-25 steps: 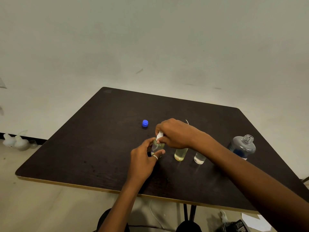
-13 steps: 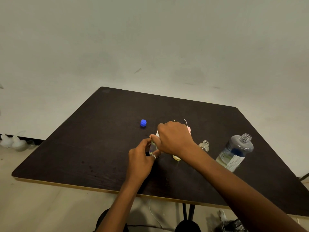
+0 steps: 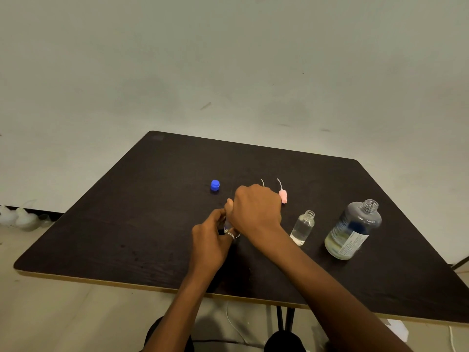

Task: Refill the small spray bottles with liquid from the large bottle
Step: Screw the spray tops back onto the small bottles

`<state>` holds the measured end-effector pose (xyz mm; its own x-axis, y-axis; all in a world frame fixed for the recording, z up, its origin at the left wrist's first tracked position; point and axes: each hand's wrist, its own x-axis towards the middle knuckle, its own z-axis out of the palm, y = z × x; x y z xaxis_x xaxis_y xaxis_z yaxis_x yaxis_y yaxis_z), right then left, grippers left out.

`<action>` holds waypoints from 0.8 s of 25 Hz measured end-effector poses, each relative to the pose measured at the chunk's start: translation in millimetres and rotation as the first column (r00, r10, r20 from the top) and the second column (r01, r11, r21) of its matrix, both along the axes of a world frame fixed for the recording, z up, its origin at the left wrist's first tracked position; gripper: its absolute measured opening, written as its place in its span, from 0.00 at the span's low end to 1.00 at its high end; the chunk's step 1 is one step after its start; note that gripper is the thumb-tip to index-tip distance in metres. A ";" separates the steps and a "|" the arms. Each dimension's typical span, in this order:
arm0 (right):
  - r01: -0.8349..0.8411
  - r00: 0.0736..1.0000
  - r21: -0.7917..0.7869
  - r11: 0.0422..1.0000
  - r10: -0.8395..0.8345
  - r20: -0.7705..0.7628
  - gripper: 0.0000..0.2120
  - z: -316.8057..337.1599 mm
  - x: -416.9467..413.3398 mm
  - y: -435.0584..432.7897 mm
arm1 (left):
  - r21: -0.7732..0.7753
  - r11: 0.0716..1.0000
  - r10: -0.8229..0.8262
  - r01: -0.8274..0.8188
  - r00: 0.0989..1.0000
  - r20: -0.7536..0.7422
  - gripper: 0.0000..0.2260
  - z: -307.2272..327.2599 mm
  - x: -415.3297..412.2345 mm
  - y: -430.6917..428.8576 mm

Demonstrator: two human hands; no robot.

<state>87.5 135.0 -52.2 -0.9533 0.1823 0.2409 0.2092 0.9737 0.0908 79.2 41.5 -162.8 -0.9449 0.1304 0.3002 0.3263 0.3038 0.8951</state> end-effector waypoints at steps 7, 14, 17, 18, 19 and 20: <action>-0.051 0.999 -0.023 0.998 0.051 0.009 0.19 1.4 5.0 1.4 | -0.047 0.999 -0.006 0.007 1.000 0.015 0.17 7.1 4.0 -1.0; -0.063 0.991 -0.113 0.992 0.048 -0.127 0.39 38.6 20.2 31.7 | 0.026 0.999 -0.038 0.037 0.998 0.051 0.25 8.9 6.7 -0.4; -0.054 0.990 -0.194 0.979 0.027 -0.141 0.46 57.5 20.5 55.8 | 0.021 0.999 -0.033 0.031 0.995 0.091 0.38 10.5 4.5 -0.6; -0.054 0.990 -0.214 0.975 0.024 -0.140 0.46 61.7 20.7 63.9 | 0.026 0.999 -0.032 0.029 0.993 0.110 0.41 11.5 5.4 -1.0; -0.057 0.991 -0.234 0.971 0.025 -0.135 0.45 65.8 22.3 70.9 | 0.033 0.999 -0.019 0.015 0.993 0.117 0.42 13.5 8.4 -1.4; -0.064 0.991 -0.254 0.965 0.032 -0.131 0.41 67.8 22.4 78.2 | 0.053 0.999 0.006 -0.012 0.995 0.105 0.42 15.2 13.7 -1.9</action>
